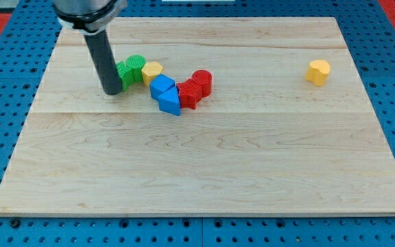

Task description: Slide the green blocks diagonal to the top right of the red circle

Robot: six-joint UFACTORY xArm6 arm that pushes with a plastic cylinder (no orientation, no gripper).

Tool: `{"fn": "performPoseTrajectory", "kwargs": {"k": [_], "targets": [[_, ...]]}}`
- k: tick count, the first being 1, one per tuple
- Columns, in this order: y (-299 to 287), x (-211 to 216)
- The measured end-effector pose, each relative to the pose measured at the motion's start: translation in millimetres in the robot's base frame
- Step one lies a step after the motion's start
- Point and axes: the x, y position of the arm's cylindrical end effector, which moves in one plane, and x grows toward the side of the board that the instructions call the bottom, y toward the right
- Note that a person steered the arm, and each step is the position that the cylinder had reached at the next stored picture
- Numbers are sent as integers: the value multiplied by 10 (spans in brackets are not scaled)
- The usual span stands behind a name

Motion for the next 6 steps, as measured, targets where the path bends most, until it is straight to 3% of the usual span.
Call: {"fn": "performPoseTrajectory", "kwargs": {"k": [3, 4, 6], "targets": [[-387, -224], [-201, -472], [930, -807]]}}
